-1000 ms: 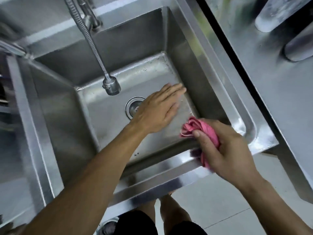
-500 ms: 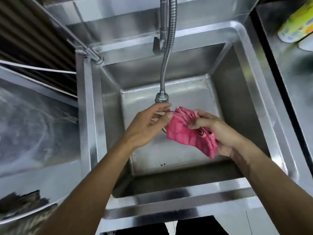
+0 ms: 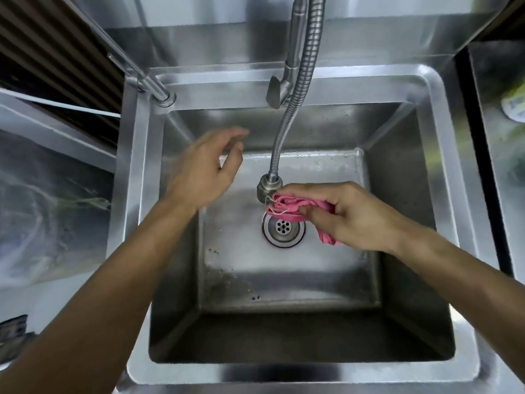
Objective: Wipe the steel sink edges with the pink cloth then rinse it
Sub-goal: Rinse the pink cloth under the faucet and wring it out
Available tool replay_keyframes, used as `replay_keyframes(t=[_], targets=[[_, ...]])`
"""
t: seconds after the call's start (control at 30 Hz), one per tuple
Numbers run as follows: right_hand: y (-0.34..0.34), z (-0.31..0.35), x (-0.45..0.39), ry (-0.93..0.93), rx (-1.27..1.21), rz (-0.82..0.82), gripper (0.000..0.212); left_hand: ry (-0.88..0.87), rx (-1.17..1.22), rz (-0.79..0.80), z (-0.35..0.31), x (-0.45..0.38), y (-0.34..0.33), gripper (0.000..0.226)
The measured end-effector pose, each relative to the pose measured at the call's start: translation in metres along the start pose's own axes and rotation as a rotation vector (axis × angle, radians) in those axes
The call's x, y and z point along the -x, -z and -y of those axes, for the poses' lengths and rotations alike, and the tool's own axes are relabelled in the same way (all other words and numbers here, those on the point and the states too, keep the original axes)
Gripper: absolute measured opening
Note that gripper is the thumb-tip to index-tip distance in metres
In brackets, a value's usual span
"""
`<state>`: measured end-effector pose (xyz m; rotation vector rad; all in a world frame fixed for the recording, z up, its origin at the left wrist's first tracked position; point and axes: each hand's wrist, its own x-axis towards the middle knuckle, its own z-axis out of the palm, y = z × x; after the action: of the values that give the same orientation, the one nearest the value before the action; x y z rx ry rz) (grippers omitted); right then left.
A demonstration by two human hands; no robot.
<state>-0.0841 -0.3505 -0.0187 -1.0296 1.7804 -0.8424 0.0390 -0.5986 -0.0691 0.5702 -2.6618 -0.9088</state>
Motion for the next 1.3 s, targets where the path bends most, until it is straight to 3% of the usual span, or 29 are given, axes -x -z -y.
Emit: replay_keyframes(t=[0.13, 0.2, 0.3, 0.43, 0.57, 0.67, 0.77, 0.9, 1.0, 1.13, 1.23, 1.3], targets=[[0.01, -0.006, -0.004, 0.017, 0.045, 0.027, 0.054, -0.392, -0.299, -0.065, -0.011, -0.036, -0.02, 0.041], [0.011, -0.012, -0.008, 0.005, 0.044, 0.023, 0.056, -0.483, -0.444, -0.026, -0.013, -0.043, -0.029, 0.054], [0.01, -0.016, -0.013, -0.02, 0.025, 0.037, 0.058, -0.493, -0.611, 0.023, -0.013, -0.045, -0.034, 0.069], [0.009, -0.019, -0.019, -0.046, 0.002, 0.04, 0.054, -0.315, -0.753, 0.026, -0.022, -0.043, -0.042, 0.093], [0.007, -0.023, -0.019, -0.064, -0.023, 0.045, 0.052, -0.082, -0.346, 0.105, -0.041, -0.038, -0.056, 0.09], [0.006, -0.025, -0.016, -0.065, -0.036, 0.056, 0.051, -0.011, -0.08, 0.072, -0.041, -0.046, -0.057, 0.091], [0.002, -0.029, -0.013, -0.071, -0.074, 0.043, 0.051, -0.029, -0.174, 0.099, -0.034, -0.045, -0.051, 0.098], [-0.006, -0.034, -0.013, -0.084, -0.131, 0.008, 0.051, 0.068, -0.073, 0.113, -0.028, -0.045, -0.041, 0.099], [-0.013, -0.039, -0.015, -0.106, -0.174, -0.003, 0.051, -0.013, -0.153, 0.137, -0.028, -0.036, -0.042, 0.098], [-0.024, -0.051, -0.019, -0.13, -0.212, 0.011, 0.051, -0.033, -0.196, 0.033, -0.016, 0.021, -0.059, 0.07], [-0.033, -0.06, -0.02, -0.146, -0.239, 0.042, 0.05, 0.286, 0.106, -0.056, -0.007, 0.073, -0.086, 0.044], [-0.04, -0.066, -0.022, -0.185, -0.272, 0.037, 0.044, 0.634, 0.447, 0.039, -0.008, 0.09, -0.094, 0.038]])
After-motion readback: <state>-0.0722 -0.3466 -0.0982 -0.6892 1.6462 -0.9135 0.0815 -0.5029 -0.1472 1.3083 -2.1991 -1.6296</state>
